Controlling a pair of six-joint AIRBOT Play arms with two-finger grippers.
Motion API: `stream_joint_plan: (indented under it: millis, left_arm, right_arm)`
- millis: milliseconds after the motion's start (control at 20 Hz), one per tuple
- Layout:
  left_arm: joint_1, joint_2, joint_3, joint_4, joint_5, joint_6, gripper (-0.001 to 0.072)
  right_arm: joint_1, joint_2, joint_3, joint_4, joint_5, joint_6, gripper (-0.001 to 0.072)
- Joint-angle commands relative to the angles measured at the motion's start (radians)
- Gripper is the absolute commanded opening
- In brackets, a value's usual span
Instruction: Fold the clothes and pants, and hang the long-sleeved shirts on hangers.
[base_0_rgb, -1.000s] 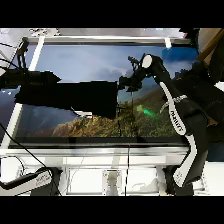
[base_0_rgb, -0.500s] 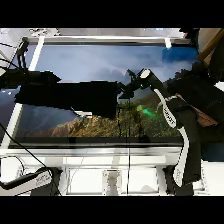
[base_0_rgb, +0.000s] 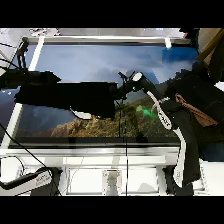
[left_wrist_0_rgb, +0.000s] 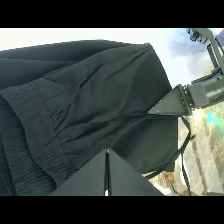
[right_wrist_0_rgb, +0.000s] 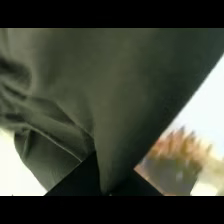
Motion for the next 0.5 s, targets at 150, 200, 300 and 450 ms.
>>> stream_joint_plan:
  millis: [150, 200, 300, 450]
  left_arm:
    - [0.003, 0.053, 0.0, 0.03, -0.09, -0.043, 0.0005]
    - [-0.004, 0.069, -0.001, 0.031, -0.12, -0.056, 0.0005]
    - [-0.037, 0.089, -0.001, 0.031, -0.163, -0.064, 0.0006]
    - [-0.15, 0.082, -0.047, 0.031, -0.167, -0.064, 0.0006]
  right_arm:
    - [-0.06, 0.126, 0.077, -0.125, 0.343, -0.006, 0.0017]
    - [-0.079, 0.166, 0.079, -0.13, 0.389, -0.004, 0.0017]
    - [-0.124, 0.246, 0.079, -0.13, 0.485, 0.018, 0.0017]
    - [-0.185, 0.336, 0.104, -0.13, 0.602, 0.033, 0.0017]
